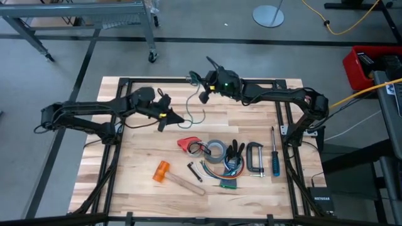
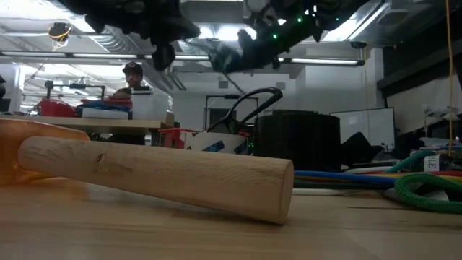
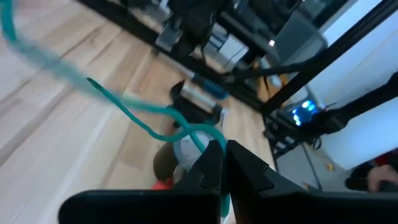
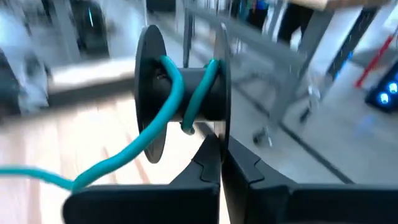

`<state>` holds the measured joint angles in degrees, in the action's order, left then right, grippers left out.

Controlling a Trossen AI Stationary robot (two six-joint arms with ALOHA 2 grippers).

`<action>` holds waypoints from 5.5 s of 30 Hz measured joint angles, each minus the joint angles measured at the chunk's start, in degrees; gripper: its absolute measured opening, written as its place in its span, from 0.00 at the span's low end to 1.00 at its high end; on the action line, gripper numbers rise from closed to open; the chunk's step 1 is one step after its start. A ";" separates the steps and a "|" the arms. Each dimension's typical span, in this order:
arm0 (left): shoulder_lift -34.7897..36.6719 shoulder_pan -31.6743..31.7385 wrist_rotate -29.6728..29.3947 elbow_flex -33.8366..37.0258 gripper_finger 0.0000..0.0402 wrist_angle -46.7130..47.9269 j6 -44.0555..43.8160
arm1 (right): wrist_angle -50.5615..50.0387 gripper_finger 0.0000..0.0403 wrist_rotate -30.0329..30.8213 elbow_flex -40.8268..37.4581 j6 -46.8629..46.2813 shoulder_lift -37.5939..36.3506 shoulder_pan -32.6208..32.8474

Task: Coil cords
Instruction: Uncoil the green cable wire from the black spool, then coil the green cable wire on the black spool

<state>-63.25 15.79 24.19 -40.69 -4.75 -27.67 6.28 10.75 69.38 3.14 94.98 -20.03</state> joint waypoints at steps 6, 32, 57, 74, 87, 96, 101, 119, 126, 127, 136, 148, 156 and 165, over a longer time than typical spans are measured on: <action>5.33 1.51 0.25 -0.42 0.00 -0.52 -0.45 | -18.60 0.00 -3.12 0.00 4.65 0.00 0.02; 15.06 6.60 0.05 -0.04 0.00 27.49 5.18 | 9.63 0.00 -18.77 -0.01 -0.27 0.04 0.17; 22.72 8.14 5.70 -0.02 0.00 2.47 7.16 | -38.63 0.00 -8.24 0.00 8.48 0.04 0.11; 34.29 13.83 4.97 -0.02 0.00 38.35 10.16 | -25.26 0.00 -32.83 0.00 15.37 0.04 0.13; 25.19 13.80 4.95 -0.02 0.00 38.11 11.56 | 17.98 0.00 -11.12 0.00 4.38 0.04 0.13; 17.20 11.47 4.99 -0.02 0.00 33.18 14.65 | 15.86 0.00 -4.92 0.00 4.26 0.07 0.13; 14.01 9.94 4.96 -0.02 0.09 27.25 16.88 | 11.87 0.00 -8.28 0.00 4.09 0.07 0.13; 2.35 7.78 -5.64 -0.02 0.36 2.04 22.28 | -20.08 0.00 -18.36 0.00 -0.01 -26.16 -6.67; -6.52 5.24 -3.40 -0.02 0.34 -24.70 25.11 | -36.49 0.00 -27.66 0.00 0.38 -34.52 -7.78; -7.77 4.90 -3.05 -0.02 0.34 -28.04 25.14 | -39.08 0.00 -29.20 0.00 1.02 -35.11 -7.78; -16.56 2.91 1.17 -0.02 0.34 -41.35 23.63 | -50.66 0.00 -43.09 0.00 3.29 -35.13 -7.67; -19.64 2.19 10.40 -0.04 0.34 -40.72 20.80 | -59.64 0.00 -44.83 0.00 3.19 -23.31 -6.78; -21.00 2.23 9.82 -0.09 0.34 -38.65 20.63 | -50.52 0.00 -44.34 -0.02 5.13 -14.67 -1.06; -21.00 2.23 9.03 -0.09 0.34 -36.42 20.80 | -40.24 0.00 -35.88 -0.02 5.33 -11.53 4.73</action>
<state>-84.25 18.02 33.22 -40.77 -41.17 -6.87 -33.97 -25.14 69.36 8.47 83.44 -15.31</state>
